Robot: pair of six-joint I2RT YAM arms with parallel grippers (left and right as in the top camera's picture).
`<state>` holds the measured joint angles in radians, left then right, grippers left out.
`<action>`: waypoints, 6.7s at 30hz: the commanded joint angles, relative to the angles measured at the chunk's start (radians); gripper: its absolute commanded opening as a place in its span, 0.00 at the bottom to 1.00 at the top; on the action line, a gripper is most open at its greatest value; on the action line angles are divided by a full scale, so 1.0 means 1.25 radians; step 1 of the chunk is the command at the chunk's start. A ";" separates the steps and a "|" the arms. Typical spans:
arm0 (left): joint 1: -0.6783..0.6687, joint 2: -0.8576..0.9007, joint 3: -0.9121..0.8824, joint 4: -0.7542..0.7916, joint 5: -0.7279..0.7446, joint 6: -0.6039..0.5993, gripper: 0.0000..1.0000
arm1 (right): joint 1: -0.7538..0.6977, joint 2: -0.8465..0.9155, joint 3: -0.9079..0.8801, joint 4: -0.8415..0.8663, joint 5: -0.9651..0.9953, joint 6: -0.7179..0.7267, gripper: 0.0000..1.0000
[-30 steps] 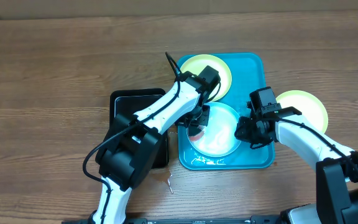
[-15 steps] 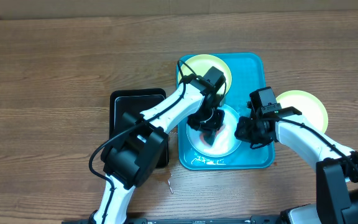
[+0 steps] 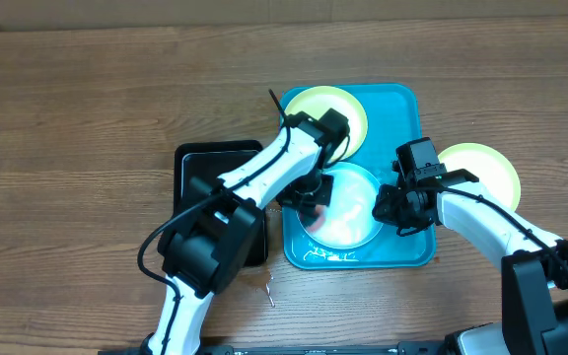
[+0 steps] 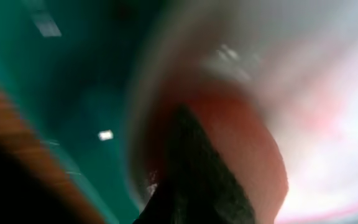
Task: Clean dirty plates on tray and stack at the side
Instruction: 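Scrub the white plate with the sponge in the left gripper, then return sponge to black tray with left gripper and release, then lift white plate with right gripper and tilt it over black tray, then carry white plate right and stack it on the yellow plate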
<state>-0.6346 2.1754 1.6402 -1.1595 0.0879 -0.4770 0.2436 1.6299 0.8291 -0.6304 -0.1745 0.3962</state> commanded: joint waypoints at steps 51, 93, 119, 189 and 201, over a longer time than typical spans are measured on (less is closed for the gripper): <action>0.113 -0.331 0.104 -0.121 -0.115 -0.014 0.04 | -0.001 0.002 -0.006 -0.005 0.040 0.000 0.04; 0.468 -0.401 0.082 -0.197 -0.133 0.009 1.00 | 0.112 -0.075 0.381 -0.329 0.125 -0.100 0.04; 0.575 -0.416 0.104 -0.203 -0.133 0.025 1.00 | 0.632 0.025 0.470 -0.086 0.879 -0.110 0.04; 0.575 -0.416 0.104 -0.203 -0.132 0.025 1.00 | 0.613 0.025 0.477 -0.065 0.735 0.070 0.04; 0.575 -0.416 0.104 -0.203 -0.132 0.025 1.00 | -0.034 -0.008 0.543 -0.192 -0.125 0.112 0.04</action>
<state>0.0811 1.6516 1.7550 -1.4143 -0.0788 -0.4641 0.3508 1.6703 1.4792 -0.8421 -0.1215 0.5007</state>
